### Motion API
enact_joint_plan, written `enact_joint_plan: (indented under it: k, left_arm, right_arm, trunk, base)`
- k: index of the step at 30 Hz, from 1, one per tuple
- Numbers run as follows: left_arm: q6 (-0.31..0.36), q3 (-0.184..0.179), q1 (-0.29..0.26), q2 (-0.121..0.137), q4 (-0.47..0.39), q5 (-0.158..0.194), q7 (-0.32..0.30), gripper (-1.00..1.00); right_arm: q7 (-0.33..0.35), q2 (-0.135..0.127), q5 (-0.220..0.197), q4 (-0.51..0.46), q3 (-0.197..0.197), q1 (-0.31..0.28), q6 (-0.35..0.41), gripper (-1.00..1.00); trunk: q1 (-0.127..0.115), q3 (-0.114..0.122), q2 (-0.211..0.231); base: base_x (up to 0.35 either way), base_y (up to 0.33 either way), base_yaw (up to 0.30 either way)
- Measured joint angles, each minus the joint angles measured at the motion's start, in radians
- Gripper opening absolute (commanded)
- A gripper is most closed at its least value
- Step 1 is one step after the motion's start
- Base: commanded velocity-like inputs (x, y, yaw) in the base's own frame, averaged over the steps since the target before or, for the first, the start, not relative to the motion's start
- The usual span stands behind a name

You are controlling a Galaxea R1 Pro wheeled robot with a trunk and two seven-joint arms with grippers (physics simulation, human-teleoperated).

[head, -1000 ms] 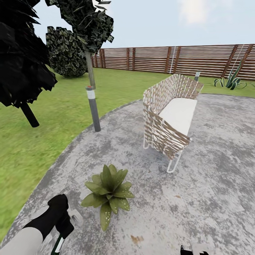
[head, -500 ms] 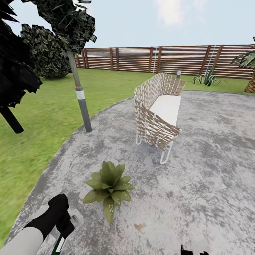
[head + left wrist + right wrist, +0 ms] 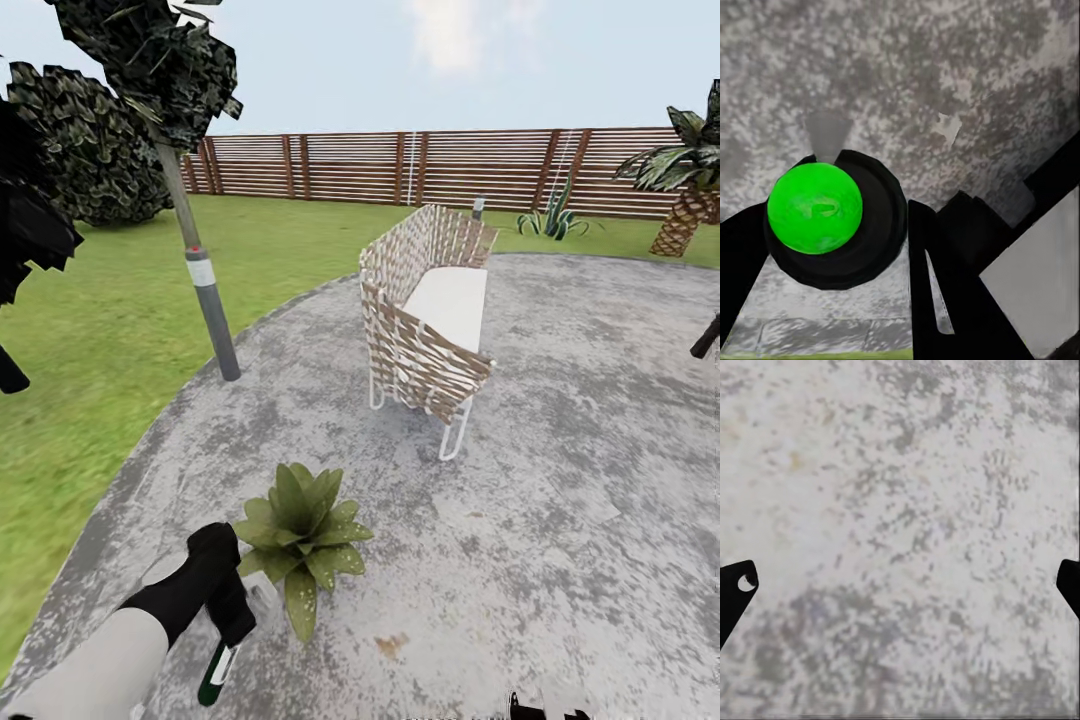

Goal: Pick up the pesticide atomizer in the garden and spray insectifuge to fully cover both potted plants in the garden.

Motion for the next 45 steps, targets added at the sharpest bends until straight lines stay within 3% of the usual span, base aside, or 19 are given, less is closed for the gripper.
enact_joint_plan:
  k: [2,4,12,22,30,34,45]
  left_arm:
    - [-0.003,-0.011,-0.033,0.006,0.0,-0.002,-0.078,-1.0]
    - [-0.004,-0.015,-0.055,0.009,0.001,-0.005,-0.115,-1.0]
    - [-0.004,-0.012,-0.085,0.016,0.0,-0.116,-0.222,-1.0]
    - [0.009,-0.01,-0.196,0.014,0.008,-0.123,-0.231,-1.0]
    - [0.005,-0.012,-0.241,0.019,0.012,-0.15,-0.254,-1.0]
    - [-0.001,-0.013,-0.244,0.025,0.014,-0.151,-0.288,-1.0]
    - [0.001,-0.013,-0.242,0.024,0.015,-0.152,-0.293,-1.0]
  right_arm:
    - [0.0,0.0,0.0,0.0,0.0,0.0,0.0,1.0]
    - [0.0,0.0,0.0,0.0,0.0,0.0,0.0,1.0]
    - [0.0,0.0,0.0,0.0,0.0,0.0,-0.001,1.0]
    - [0.001,0.0,0.001,0.0,0.0,0.0,0.0,1.0]
    - [0.0,0.0,0.0,0.0,0.0,0.0,0.001,1.0]
    - [0.0,0.0,0.0,0.0,0.0,0.0,0.0,1.0]
    - [0.001,0.0,0.0,0.0,0.0,0.0,0.0,1.0]
  trunk:
    - [0.0,0.0,0.0]
    - [0.0,0.0,0.0]
    - [0.0,0.0,0.0]
    - [0.0,0.0,0.0]
    - [0.0,0.0,0.0]
    - [0.0,0.0,0.0]
    - [0.0,0.0,0.0]
  base:
    - [0.0,0.0,-0.263]
    - [0.0,0.0,-0.256]
    - [-0.053,0.008,-0.049]
    - [-0.036,0.254,0.0]
    - [0.005,0.01,-0.171]
    - [0.0,0.0,-0.123]
    - [-0.136,0.083,-0.006]
